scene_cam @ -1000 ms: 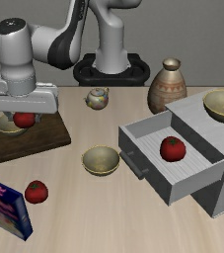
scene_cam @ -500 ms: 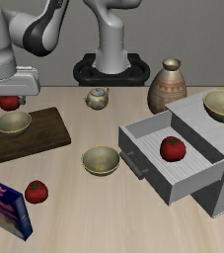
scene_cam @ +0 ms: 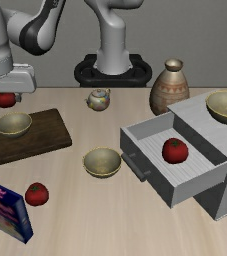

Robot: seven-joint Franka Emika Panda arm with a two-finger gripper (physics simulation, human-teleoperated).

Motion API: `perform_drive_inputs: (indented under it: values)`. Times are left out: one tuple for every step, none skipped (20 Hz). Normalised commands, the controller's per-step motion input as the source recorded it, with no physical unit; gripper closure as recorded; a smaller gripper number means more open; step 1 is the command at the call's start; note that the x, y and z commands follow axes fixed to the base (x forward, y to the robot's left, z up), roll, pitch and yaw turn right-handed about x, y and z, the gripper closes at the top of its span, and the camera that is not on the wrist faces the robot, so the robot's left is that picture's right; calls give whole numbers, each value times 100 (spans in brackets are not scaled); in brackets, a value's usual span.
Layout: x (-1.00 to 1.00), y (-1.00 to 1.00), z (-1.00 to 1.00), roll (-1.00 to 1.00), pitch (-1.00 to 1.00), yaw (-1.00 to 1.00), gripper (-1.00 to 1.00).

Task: Pick the tomato next to the cutting board and place it on the porcelain bowl on the cutting board

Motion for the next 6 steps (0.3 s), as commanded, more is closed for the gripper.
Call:
perform_drive_inputs:
  values:
    - [0, 0, 0, 0, 0, 0, -100]
    - [0, 0, 0, 0, 0, 0, -100]
    - [0, 0, 0, 0, 0, 0, -100]
    - [0, 0, 0, 0, 0, 0, -100]
    - [0, 0, 0, 0, 0, 0, -100]
    - [0, 0, 0, 0, 0, 0, -100]
